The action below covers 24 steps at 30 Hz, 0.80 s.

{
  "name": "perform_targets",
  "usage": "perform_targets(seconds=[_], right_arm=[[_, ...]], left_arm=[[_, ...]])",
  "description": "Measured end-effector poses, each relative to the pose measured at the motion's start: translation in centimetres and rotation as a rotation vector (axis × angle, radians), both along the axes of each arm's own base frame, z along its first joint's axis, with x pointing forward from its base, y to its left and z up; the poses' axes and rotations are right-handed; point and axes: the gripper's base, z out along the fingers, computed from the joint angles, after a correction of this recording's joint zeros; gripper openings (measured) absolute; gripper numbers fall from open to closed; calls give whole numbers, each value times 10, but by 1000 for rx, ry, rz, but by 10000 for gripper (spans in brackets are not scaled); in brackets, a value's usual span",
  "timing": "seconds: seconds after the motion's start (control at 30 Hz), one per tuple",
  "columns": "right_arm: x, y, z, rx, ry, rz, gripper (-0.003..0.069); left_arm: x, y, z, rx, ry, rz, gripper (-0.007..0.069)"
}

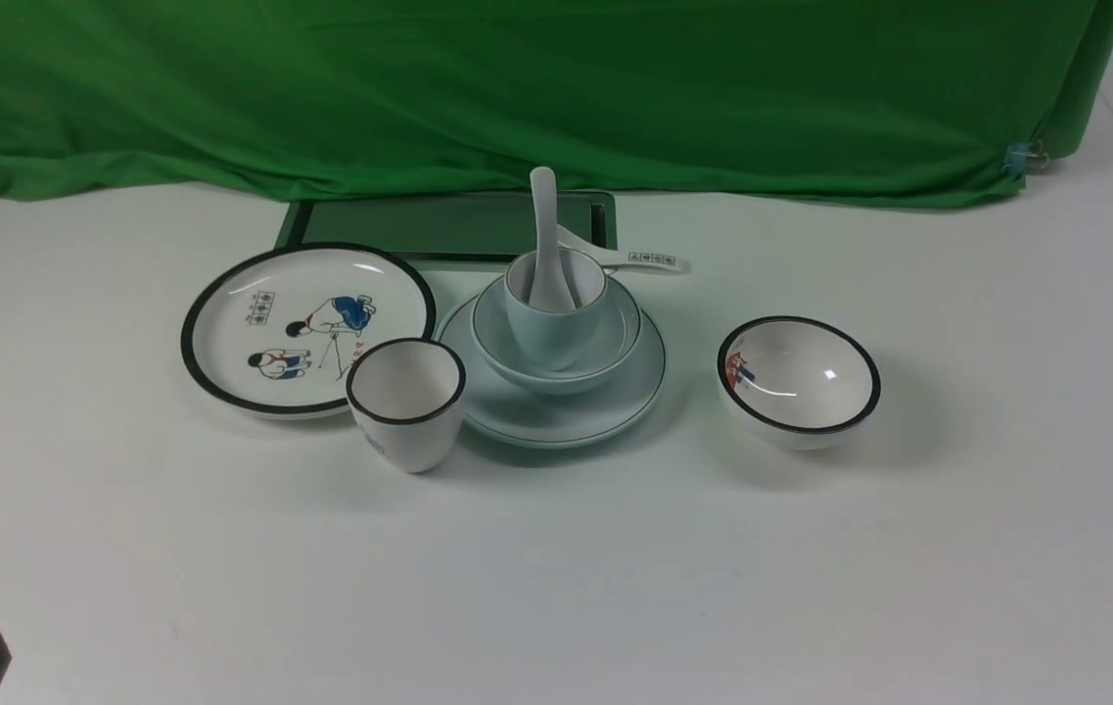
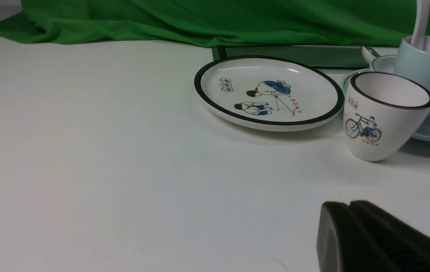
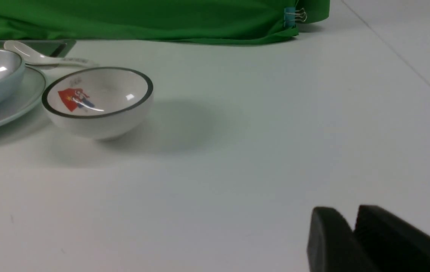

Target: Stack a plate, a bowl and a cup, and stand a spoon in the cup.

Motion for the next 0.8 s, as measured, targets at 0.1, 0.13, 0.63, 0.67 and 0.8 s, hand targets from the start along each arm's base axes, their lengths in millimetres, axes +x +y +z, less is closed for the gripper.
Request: perform_targets(seconds=[0.1,0.13,0.63,0.67,0.8], right_arm=[[0,0,0,0,0,0,151],[0,0,0,0,0,0,155],[0,0,0,0,0,0,181],[0,0,0,0,0,0,181],[0,0,0,0,0,0,190]], left_arm=[[0,0,0,1,0,0,-29],[0,0,0,2,0,0,-29],[0,0,0,2,0,0,-29],[0,0,0,2,0,0,-29],[0,0,0,2,0,0,-29]])
